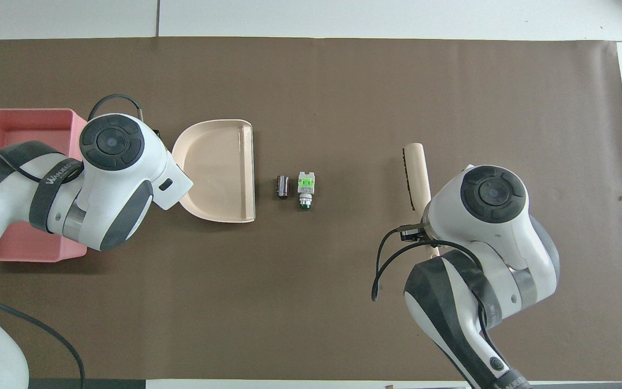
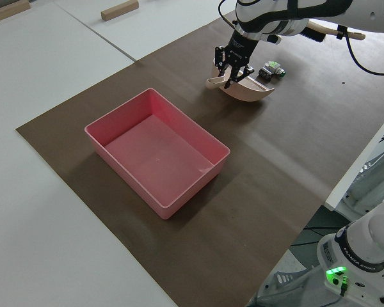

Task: Clean e-waste and dump in bin
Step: 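Brush the components into the dustpan while the left gripper holds it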

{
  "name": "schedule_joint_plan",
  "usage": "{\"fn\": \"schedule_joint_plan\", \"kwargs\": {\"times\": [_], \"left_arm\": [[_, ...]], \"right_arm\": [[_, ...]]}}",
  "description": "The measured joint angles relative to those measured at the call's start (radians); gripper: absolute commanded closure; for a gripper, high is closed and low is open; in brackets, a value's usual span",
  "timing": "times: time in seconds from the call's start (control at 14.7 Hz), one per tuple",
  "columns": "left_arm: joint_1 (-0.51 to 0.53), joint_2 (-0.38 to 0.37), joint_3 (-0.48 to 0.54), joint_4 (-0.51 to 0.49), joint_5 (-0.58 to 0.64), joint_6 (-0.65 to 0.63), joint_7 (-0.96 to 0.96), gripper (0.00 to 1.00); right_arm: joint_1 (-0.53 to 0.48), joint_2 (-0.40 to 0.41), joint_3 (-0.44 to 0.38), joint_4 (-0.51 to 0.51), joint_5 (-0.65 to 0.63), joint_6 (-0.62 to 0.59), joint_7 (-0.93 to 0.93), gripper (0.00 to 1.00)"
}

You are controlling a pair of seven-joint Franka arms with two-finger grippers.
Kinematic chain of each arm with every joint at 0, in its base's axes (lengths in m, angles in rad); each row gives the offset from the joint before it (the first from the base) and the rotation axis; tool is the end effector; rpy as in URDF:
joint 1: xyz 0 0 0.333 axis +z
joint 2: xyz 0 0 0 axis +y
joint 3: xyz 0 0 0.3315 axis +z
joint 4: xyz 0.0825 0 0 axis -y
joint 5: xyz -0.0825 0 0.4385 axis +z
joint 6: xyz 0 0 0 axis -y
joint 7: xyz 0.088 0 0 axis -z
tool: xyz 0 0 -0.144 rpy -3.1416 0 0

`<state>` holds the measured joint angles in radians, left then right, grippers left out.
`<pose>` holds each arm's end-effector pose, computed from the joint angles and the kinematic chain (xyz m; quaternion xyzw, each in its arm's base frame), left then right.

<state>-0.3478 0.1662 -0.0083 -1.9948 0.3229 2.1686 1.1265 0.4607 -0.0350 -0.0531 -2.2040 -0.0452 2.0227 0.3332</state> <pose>0.6052 -0.2015 0.3304 -0.6674 0.7328 0.0463 0.1243 0.5027 0.2126 0.3332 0.9960 0.0485 -0.0614 0.0438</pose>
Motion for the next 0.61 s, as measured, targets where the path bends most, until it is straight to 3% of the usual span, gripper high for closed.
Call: {"fn": "schedule_joint_plan", "kwargs": {"times": [0.27,0.61], "left_arm": [[-0.041,0.039,0.000,0.013,0.027,-0.003,-0.002,1.00],[-0.058,0.042,0.000,0.021,0.048,-0.037,-0.005,1.00]], "right_arm": [[0.119,0.080,0.001,0.072,0.000,-0.021,0.088,1.00],[0.219,0.253,0.001,0.278,-0.001,-0.115,0.216,1.00]]}}
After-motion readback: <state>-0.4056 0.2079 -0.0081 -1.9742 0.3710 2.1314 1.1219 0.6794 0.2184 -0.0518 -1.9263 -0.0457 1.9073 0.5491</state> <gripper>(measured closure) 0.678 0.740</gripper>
